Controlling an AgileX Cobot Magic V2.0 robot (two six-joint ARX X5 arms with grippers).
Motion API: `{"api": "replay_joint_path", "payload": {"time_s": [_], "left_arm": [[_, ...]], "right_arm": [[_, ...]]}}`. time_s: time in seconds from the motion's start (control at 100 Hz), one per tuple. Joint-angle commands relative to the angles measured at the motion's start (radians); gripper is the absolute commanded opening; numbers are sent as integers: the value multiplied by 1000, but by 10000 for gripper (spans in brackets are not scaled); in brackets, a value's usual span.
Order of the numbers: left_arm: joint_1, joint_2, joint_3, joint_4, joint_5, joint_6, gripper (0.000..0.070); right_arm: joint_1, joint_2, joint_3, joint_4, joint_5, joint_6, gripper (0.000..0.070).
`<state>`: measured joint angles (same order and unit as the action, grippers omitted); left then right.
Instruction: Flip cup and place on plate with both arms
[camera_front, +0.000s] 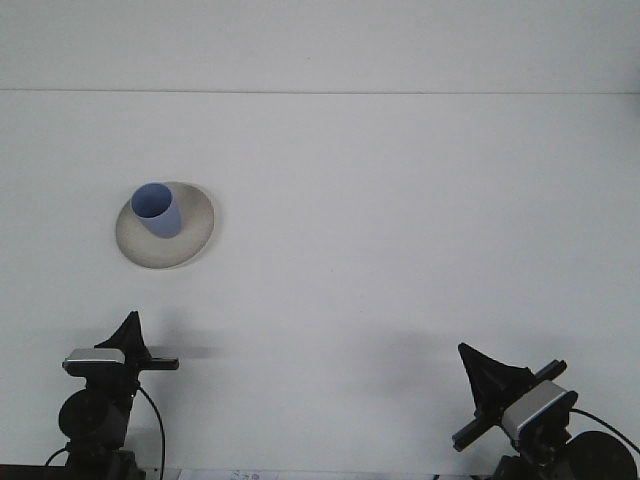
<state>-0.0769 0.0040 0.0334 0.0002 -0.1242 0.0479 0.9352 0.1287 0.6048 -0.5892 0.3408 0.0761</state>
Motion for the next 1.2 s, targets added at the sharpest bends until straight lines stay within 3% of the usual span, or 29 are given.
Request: {"api": "replay_joint_path", "payload": {"time_s": [0.0, 0.48, 0.63, 0.76, 0.89, 1.08, 1.19], "left_arm": [[-2, -1, -20, 13, 1, 12, 15], [-2, -1, -19, 13, 1, 12, 15], [-2, -1, -19, 13, 1, 12, 15], [-2, -1, -19, 13, 1, 12, 15], [-2, -1, -19, 13, 1, 12, 15], [-2, -1, -19, 13, 1, 12, 15], [-2, -1, -19, 13, 1, 12, 15]], "right_arm": [[9, 2, 4, 13, 0, 10, 5], [9, 2, 4, 13, 0, 8, 5], [9, 2, 4, 16, 4, -32, 4], [-127, 2, -23, 31, -14, -66, 4], [-420, -23, -140, 166, -127, -67, 4], [-800, -95, -368, 343, -447, -65, 5], [-903, -124, -473, 409, -511, -64, 5]]}}
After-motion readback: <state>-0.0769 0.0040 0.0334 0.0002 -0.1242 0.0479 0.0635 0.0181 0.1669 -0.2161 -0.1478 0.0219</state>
